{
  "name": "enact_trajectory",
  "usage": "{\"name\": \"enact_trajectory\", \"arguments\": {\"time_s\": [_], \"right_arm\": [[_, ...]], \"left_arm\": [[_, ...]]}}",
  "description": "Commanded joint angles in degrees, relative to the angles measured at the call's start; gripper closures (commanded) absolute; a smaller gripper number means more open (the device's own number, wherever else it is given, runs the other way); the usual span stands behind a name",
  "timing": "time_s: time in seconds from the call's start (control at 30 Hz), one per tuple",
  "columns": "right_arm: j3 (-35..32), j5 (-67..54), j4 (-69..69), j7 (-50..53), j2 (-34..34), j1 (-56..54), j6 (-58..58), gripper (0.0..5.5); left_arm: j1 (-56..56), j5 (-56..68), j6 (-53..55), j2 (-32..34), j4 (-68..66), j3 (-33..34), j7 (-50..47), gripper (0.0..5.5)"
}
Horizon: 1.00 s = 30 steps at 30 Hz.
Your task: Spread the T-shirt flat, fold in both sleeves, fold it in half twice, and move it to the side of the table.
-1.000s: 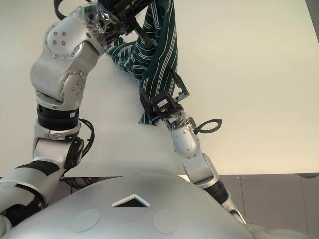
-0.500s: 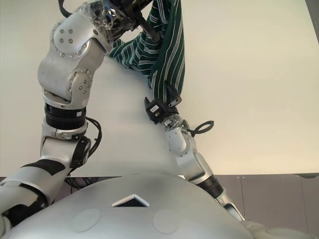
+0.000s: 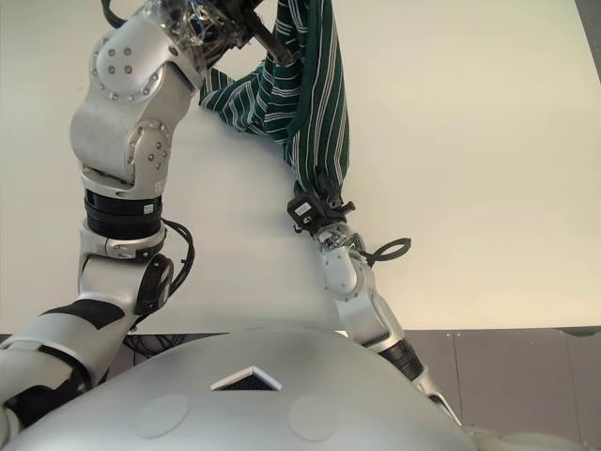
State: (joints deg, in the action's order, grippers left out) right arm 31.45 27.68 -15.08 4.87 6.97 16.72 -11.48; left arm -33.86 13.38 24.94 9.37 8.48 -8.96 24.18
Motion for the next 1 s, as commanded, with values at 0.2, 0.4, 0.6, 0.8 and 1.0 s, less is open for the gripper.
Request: {"name": "enact_trajectory", "arguments": {"time_s": [0.2, 0.4, 0.6, 0.8, 1.0], "right_arm": [[-3.2, -6.4, -7.1, -2.8, -0.2, 1.5, 4.2, 5.04], [-12.5, -16.8, -11.5, -7.8, 0.1, 0.3, 3.3, 5.47], [-30.8, -34.4, -14.5, -16.0, 4.4, -8.1, -1.6, 5.47], [-39.6, -43.6, -12.2, -22.6, 11.8, -20.9, -7.6, 5.47], [-41.7, -44.6, 1.2, -29.1, 21.0, -43.0, -9.2, 5.47]], "left_arm": [[-1.1, -1.2, -2.9, 2.2, -4.9, 2.8, 0.9, 5.5], [0.3, -1.1, -4.8, 5.6, -5.3, 5.2, 3.1, 5.5], [2.9, 2.9, -8.5, 11.4, -5.5, 9.8, 11.2, 5.5], [3.2, 2.8, -17.7, 16.7, -11.2, 11.7, 19.5, 5.5], [-5.3, 1.2, -26.7, 21.2, -25.4, 12.4, 26.0, 5.5]]}}
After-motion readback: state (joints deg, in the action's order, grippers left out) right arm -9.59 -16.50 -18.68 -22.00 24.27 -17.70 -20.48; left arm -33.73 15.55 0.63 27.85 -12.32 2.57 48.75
